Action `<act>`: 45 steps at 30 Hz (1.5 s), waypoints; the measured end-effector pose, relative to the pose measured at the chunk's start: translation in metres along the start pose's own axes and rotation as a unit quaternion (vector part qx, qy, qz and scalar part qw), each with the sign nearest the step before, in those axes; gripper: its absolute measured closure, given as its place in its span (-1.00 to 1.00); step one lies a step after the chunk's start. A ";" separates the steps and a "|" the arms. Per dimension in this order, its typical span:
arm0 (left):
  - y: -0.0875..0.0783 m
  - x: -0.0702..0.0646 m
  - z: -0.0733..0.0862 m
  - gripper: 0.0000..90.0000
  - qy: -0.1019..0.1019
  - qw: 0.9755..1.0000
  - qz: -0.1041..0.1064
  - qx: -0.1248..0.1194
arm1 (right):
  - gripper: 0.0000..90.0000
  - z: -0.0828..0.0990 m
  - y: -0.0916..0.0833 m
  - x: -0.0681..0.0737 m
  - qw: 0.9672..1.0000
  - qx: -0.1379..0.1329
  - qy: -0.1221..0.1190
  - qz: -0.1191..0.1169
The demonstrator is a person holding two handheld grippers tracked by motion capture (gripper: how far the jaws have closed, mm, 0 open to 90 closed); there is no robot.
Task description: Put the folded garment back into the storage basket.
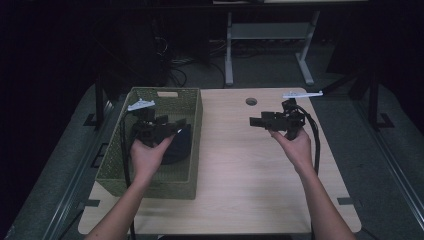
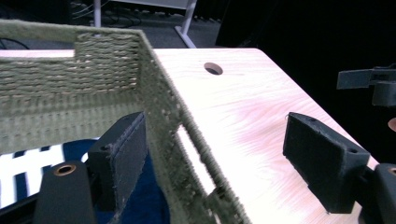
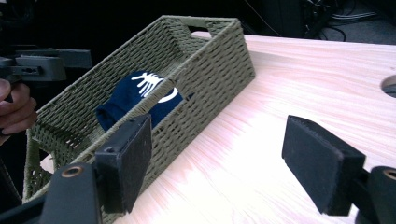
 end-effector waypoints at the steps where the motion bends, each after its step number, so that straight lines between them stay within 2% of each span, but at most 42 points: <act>1: 0.002 -0.007 0.000 -0.53 0.004 1.000 0.004 0.001 | -0.46 0.002 -0.005 -0.003 1.000 -0.001 -0.001 0.005; 5: 0.005 -0.020 0.000 -0.53 0.014 1.000 0.011 0.000 | -0.46 0.006 -0.015 -0.009 1.000 -0.002 0.003 0.009; 8: 0.007 -0.027 0.001 -0.53 0.012 1.000 0.015 0.000 | -0.46 0.008 -0.023 -0.012 1.000 -0.006 0.004 0.011; 11: 0.012 -0.040 0.003 -0.53 0.017 1.000 0.019 0.003 | -0.47 0.012 -0.031 -0.017 1.000 -0.008 0.005 0.017; 12: 0.012 -0.040 0.003 -0.53 0.017 1.000 0.019 0.003 | -0.47 0.013 -0.033 -0.018 1.000 -0.010 0.009 0.018; 13: 0.013 -0.046 0.003 -0.53 0.019 1.000 0.024 0.005 | -0.47 0.014 -0.035 -0.019 1.000 -0.012 0.011 0.018; 20: 0.014 -0.064 0.002 -0.54 0.029 0.999 0.034 -0.003 | -0.47 0.020 -0.046 -0.024 1.000 -0.009 0.011 0.028; 22: 0.013 -0.075 0.000 -0.54 0.037 0.998 0.043 -0.009 | -0.47 0.023 -0.051 -0.026 0.999 -0.002 0.009 0.035; 23: 0.013 -0.075 0.000 -0.54 0.037 0.998 0.043 -0.009 | -0.47 0.023 -0.051 -0.026 0.999 -0.002 0.009 0.035; 25: 0.015 -0.087 0.001 -0.54 0.050 0.998 0.050 -0.007 | -0.47 0.025 -0.057 -0.028 0.999 -0.006 0.014 0.037; 26: 0.015 -0.087 0.001 -0.55 0.050 0.998 0.050 -0.007 | -0.47 0.027 -0.060 -0.030 0.999 -0.006 0.011 0.038; 27: 0.017 -0.094 0.002 -0.55 0.051 0.997 0.054 -0.006 | -0.47 0.028 -0.062 -0.031 0.999 -0.008 0.012 0.039; 28: 0.017 -0.094 0.002 -0.55 0.051 0.997 0.054 -0.006 | -0.47 0.030 -0.064 -0.032 0.999 -0.011 0.017 0.037; 31: 0.022 -0.108 0.004 -0.55 0.052 0.996 0.065 -0.005 | -0.47 0.035 -0.069 -0.035 0.999 -0.011 0.019 0.039; 32: 0.022 -0.108 0.004 -0.55 0.052 0.996 0.065 -0.005 | -0.47 0.035 -0.069 -0.035 0.999 -0.011 0.019 0.039; 37: 0.030 -0.132 0.012 -0.55 0.054 0.995 0.082 -0.001 | -0.47 0.045 -0.080 -0.043 0.998 -0.008 0.025 0.050; 38: 0.030 -0.132 0.012 -0.55 0.054 0.995 0.082 -0.001 | -0.47 0.045 -0.080 -0.043 0.998 -0.008 0.025 0.050; 39: 0.033 -0.139 0.015 -0.55 0.058 0.994 0.087 0.003 | -0.47 0.047 -0.085 -0.045 0.998 -0.011 0.024 0.053; 40: 0.033 -0.139 0.015 -0.55 0.058 0.994 0.087 0.003 | -0.47 0.047 -0.085 -0.045 0.998 -0.011 0.024 0.053; 41: 0.037 -0.147 0.018 -0.55 0.063 0.994 0.091 0.006 | -0.47 0.050 -0.088 -0.048 0.998 -0.010 0.027 0.057; 42: 0.037 -0.147 0.018 -0.55 0.063 0.994 0.091 0.006 | -0.47 0.051 -0.090 -0.049 0.998 -0.011 0.029 0.058; 45: 0.040 -0.159 0.025 -0.55 0.071 0.993 0.099 0.009 | -0.47 0.056 -0.095 -0.053 0.998 -0.013 0.032 0.060</act>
Point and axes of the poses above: each handheld gripper's, and its own axes: y roughly forward along the jaws, z roughly out of its underside, x roughly to its left, the point moved 10 cm from there along y, roughly forward along the jaws, and after that the axes turned 15 degrees about -z, right-handed, at the moved point
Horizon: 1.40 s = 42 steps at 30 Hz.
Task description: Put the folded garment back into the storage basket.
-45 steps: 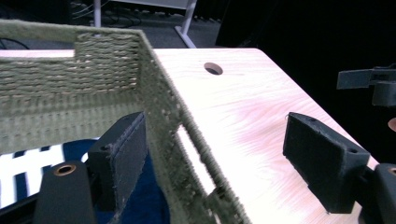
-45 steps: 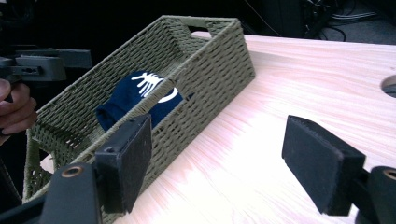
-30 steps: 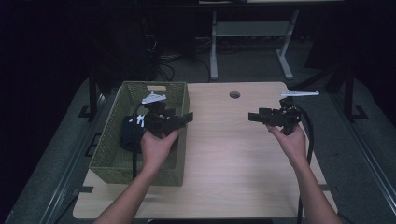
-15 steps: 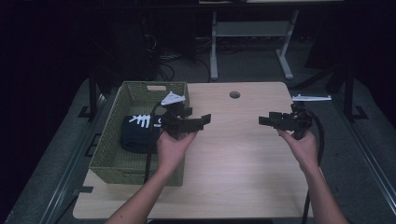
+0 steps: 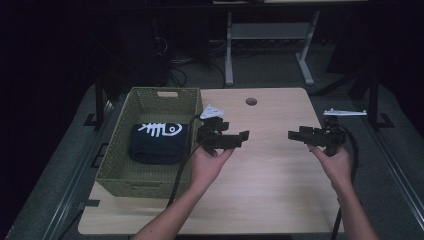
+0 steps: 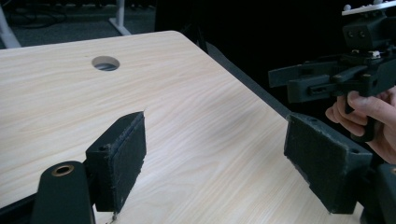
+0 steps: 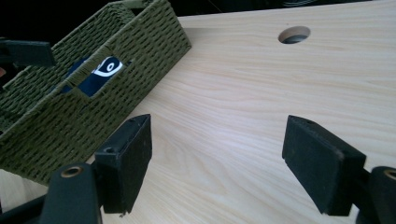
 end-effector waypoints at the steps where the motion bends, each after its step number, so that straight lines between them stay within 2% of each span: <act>1: 0.000 0.000 0.000 -0.55 0.000 1.000 0.000 0.000 | -0.47 0.000 0.000 0.000 1.000 0.000 0.000 0.000; 2: 0.003 -0.006 0.002 -0.55 0.001 1.000 0.006 0.001 | -0.47 0.003 -0.003 -0.002 1.000 -0.001 0.004 0.001; 4: 0.005 -0.010 0.005 -0.55 0.006 1.000 0.010 0.004 | -0.48 0.005 -0.007 -0.005 1.000 -0.003 0.006 0.003; 5: 0.005 -0.010 0.005 -0.56 0.006 1.000 0.010 0.004 | -0.48 0.005 -0.007 -0.005 1.000 -0.003 0.006 0.003; 6: 0.006 -0.016 0.009 -0.56 0.002 1.000 0.016 0.001 | -0.49 0.007 -0.010 -0.006 1.000 -0.011 0.011 0.001; 9: 0.008 -0.022 0.016 -0.57 0.006 1.000 0.021 0.003 | -0.49 0.012 -0.015 -0.009 1.000 -0.017 0.013 0.002; 17: 0.015 -0.033 0.033 -0.57 0.014 0.999 0.029 0.010 | -0.51 0.025 -0.025 -0.019 1.000 -0.017 0.022 0.014; 19: 0.016 -0.036 0.037 -0.57 0.007 0.999 0.035 0.015 | -0.51 0.028 -0.027 -0.020 1.000 -0.015 0.023 0.015; 20: 0.017 -0.041 0.041 -0.57 0.005 0.999 0.045 0.016 | -0.52 0.031 -0.028 -0.022 1.000 -0.010 0.022 0.020; 22: 0.019 -0.045 0.048 -0.57 0.007 0.999 0.050 0.018 | -0.52 0.034 -0.030 -0.022 0.999 -0.008 0.020 0.025; 23: 0.019 -0.045 0.048 -0.57 0.007 0.999 0.050 0.018 | -0.52 0.036 -0.030 -0.023 0.999 -0.007 0.019 0.027; 24: 0.023 -0.044 0.054 -0.57 0.021 0.999 0.036 0.018 | -0.52 0.039 -0.030 -0.023 0.999 -0.003 0.019 0.029; 26: 0.024 -0.043 0.056 -0.57 0.017 0.999 0.036 0.022 | -0.53 0.042 -0.030 -0.024 0.999 0.000 0.020 0.031; 27: 0.024 -0.044 0.064 -0.57 0.009 0.999 0.045 0.023 | -0.53 0.048 -0.030 -0.026 0.999 0.004 0.021 0.035; 29: 0.025 -0.044 0.067 -0.57 0.014 0.999 0.042 0.025 | -0.53 0.051 -0.030 -0.027 0.999 0.007 0.021 0.039; 30: 0.026 -0.046 0.074 -0.57 0.017 0.998 0.044 0.028 | -0.53 0.057 -0.029 -0.029 0.999 0.008 0.026 0.040; 35: 0.026 -0.049 0.084 -0.57 0.019 0.998 0.050 0.030 | -0.53 0.066 -0.028 -0.031 0.999 0.007 0.032 0.041; 38: 0.023 -0.053 0.095 -0.57 0.036 0.997 0.054 0.030 | -0.53 0.072 -0.029 -0.030 0.999 0.005 0.029 0.044; 42: 0.019 -0.052 0.108 -0.57 0.053 0.997 0.049 0.030 | -0.52 0.079 -0.030 -0.026 0.999 0.006 0.023 0.049</act>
Point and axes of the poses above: each handheld gripper's, and its own axes: y roughly forward along the jaws, z roughly out of its underside, x roughly to its left, the point moved 10 cm from there along y, roughly forward along the jaws, and after that the axes turned 15 degrees about -z, right-handed, at the moved point
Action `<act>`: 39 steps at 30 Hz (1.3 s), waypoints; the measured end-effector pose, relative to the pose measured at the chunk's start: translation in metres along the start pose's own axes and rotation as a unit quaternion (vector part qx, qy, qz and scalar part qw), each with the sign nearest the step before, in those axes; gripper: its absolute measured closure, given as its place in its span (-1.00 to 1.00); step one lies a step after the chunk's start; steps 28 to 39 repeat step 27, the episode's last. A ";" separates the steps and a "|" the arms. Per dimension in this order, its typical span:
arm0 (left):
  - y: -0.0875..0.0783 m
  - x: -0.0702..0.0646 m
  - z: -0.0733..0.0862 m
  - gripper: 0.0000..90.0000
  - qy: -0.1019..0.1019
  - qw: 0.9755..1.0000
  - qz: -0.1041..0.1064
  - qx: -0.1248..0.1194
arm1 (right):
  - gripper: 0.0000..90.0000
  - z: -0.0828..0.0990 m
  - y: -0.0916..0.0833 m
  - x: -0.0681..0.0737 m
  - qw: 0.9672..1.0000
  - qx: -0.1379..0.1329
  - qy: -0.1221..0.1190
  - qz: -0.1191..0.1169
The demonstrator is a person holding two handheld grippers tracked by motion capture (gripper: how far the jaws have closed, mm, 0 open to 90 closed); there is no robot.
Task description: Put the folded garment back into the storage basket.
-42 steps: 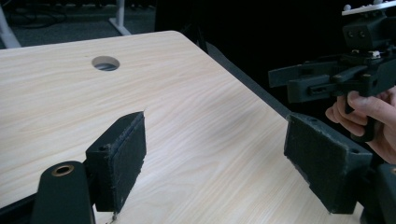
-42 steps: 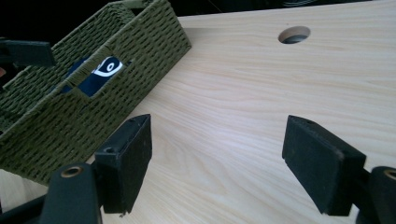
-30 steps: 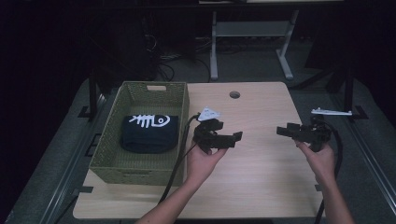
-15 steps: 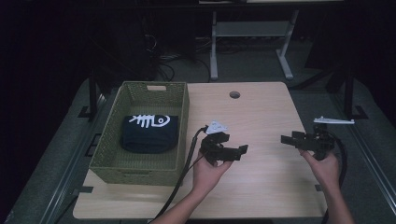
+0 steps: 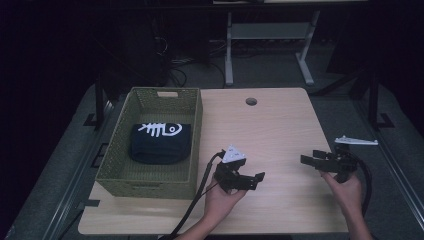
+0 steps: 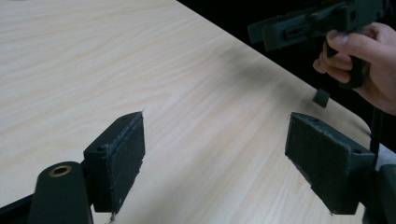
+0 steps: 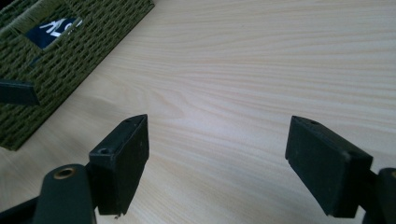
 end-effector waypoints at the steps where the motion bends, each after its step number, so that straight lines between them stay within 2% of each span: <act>1: -0.001 0.000 0.003 -0.57 0.002 1.000 0.000 0.002 | -0.52 0.002 0.000 0.001 1.000 0.000 -0.002 0.001; 2: -0.001 0.000 0.003 -0.57 0.002 1.000 0.000 0.002 | -0.52 0.003 0.000 0.001 1.000 0.001 -0.003 0.002; 3: -0.001 -0.003 0.011 -0.57 -0.002 1.000 0.009 0.009 | -0.52 0.005 -0.001 0.002 1.000 0.003 -0.006 0.005; 9: -0.004 -0.007 0.027 -0.57 0.011 1.000 0.010 0.016 | -0.51 0.018 -0.004 0.003 1.000 0.008 -0.014 0.017; 11: -0.006 -0.011 0.032 -0.57 0.019 1.000 0.015 0.016 | -0.51 0.022 -0.005 0.003 1.000 0.002 -0.013 0.014; 13: -0.009 -0.015 0.038 -0.57 0.034 0.999 0.017 0.017 | -0.51 0.028 -0.005 0.003 1.000 -0.001 -0.012 0.012; 17: -0.013 -0.020 0.045 -0.57 0.043 0.999 0.023 0.013 | -0.51 0.035 -0.004 0.004 1.000 -0.005 -0.009 0.013; 20: -0.020 -0.025 0.056 -0.56 0.065 0.997 0.030 0.017 | -0.54 0.040 -0.010 0.014 0.999 -0.028 -0.015 0.008; 21: -0.021 -0.026 0.056 -0.56 0.070 0.997 0.027 0.016 | -0.55 0.040 -0.011 0.016 0.999 -0.034 -0.019 0.008; 24: -0.027 -0.027 0.051 -0.56 0.065 0.997 0.033 0.004 | -0.55 0.042 -0.016 0.023 0.998 -0.051 -0.021 0.005; 25: -0.027 -0.027 0.050 -0.56 0.070 0.997 0.030 0.002 | -0.55 0.043 -0.016 0.025 0.998 -0.056 -0.022 0.001; 39: -0.027 -0.028 0.051 -0.56 0.070 0.997 0.032 0.002 | -0.58 0.043 -0.015 0.023 0.998 -0.055 -0.026 0.000</act>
Point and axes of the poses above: each handheld gripper's, and its own axes: y roughly forward along the jaws, z roughly out of its underside, x roughly to its left, the point moved 10 cm from there along y, roughly forward along the jaws, and after that the axes turned 15 degrees about -z, right-handed, at the moved point
